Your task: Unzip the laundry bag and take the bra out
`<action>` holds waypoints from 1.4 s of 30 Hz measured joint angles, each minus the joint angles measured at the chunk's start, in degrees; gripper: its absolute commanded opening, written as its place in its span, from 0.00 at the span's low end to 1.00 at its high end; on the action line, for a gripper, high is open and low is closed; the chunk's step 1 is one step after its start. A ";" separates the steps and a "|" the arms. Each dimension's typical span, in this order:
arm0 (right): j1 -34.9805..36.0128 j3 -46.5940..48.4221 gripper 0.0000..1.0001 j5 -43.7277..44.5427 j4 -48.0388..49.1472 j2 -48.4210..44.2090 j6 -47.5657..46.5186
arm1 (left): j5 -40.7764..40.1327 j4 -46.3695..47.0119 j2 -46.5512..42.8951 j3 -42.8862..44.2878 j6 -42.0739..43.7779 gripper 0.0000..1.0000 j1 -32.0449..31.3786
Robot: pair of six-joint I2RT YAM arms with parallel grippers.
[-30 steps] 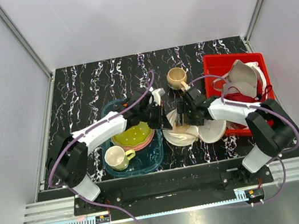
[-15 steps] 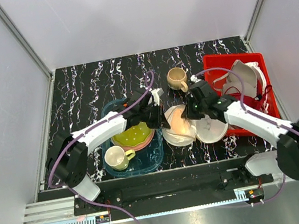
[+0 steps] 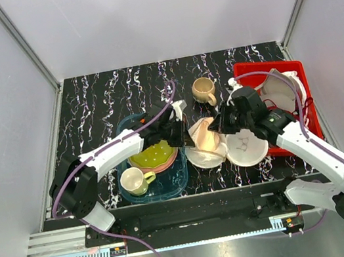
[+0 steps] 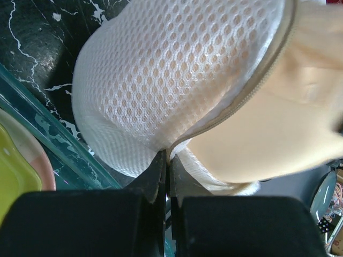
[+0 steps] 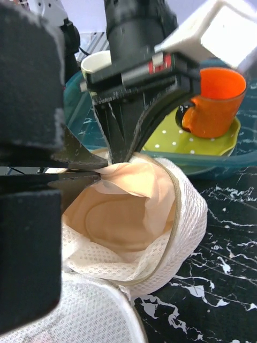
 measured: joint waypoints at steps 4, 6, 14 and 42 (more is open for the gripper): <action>0.00 3.19 0.00 1.40 -2.32 -1.95 -0.02 | -0.22 0.02 -0.11 -0.61 -0.04 0.00 0.00; 0.00 4.20 0.00 2.49 -3.15 -3.13 -0.02 | -0.39 0.02 -0.11 -0.61 -0.07 0.00 0.00; 0.02 4.79 0.00 5.16 -5.09 -5.64 0.02 | -1.18 0.04 -0.11 -0.61 -0.24 0.00 0.00; -3.82 25.33 0.00 34.67 -7.72 -3.61 -8.98 | -1.51 2.05 -0.61 -4.11 -2.80 0.00 0.00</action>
